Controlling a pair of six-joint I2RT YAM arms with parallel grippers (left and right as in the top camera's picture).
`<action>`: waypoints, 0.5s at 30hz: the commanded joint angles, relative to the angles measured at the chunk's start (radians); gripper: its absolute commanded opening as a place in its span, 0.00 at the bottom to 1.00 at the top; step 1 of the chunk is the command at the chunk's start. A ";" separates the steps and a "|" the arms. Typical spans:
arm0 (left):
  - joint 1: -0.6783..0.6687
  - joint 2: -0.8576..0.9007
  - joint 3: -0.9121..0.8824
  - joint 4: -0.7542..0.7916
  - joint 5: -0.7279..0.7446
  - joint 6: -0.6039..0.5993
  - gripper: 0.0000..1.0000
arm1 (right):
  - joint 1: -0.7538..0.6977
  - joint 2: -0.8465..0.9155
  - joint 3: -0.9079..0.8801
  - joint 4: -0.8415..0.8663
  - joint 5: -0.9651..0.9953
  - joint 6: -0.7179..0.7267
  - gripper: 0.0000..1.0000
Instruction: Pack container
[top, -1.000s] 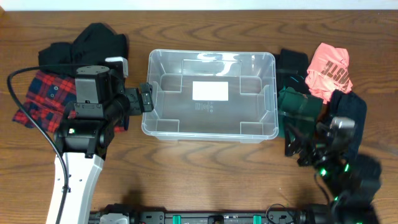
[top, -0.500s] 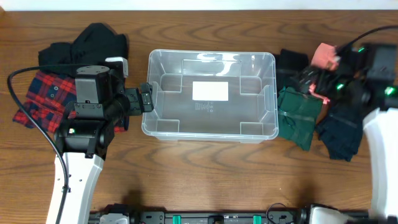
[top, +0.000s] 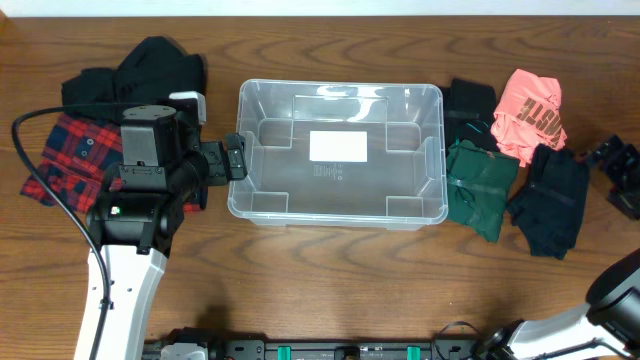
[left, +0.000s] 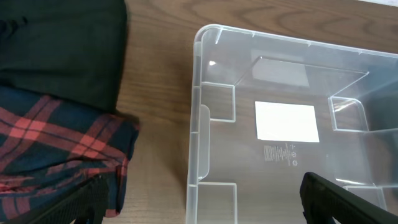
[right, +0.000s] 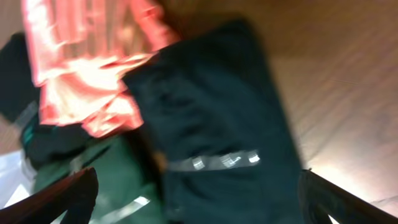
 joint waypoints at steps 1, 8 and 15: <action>0.005 0.000 0.012 -0.003 -0.011 0.009 0.98 | -0.068 0.053 0.013 0.011 -0.017 -0.068 0.99; 0.005 0.000 0.012 -0.003 -0.011 0.009 0.98 | -0.118 0.152 0.011 0.000 -0.018 -0.147 0.99; 0.005 0.000 0.012 -0.003 -0.011 0.009 0.98 | -0.055 0.215 -0.027 0.017 -0.163 -0.316 0.99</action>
